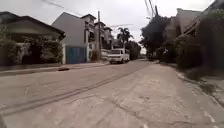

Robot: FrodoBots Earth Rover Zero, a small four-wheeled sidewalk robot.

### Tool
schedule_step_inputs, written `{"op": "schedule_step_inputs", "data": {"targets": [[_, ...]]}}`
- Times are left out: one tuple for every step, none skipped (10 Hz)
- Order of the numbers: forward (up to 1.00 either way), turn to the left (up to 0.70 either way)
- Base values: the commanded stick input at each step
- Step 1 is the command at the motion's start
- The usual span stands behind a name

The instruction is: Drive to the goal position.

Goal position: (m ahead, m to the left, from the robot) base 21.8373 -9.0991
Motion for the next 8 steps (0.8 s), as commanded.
{"op": "schedule_step_inputs", "data": {"targets": [[0.59,0.0],[0.7,0.0],[0.7,0.0],[0.7,0.0],[0.7,-0.07],[0.7,-0.23],[0.7,-0.35],[0.7,-0.35]]}}
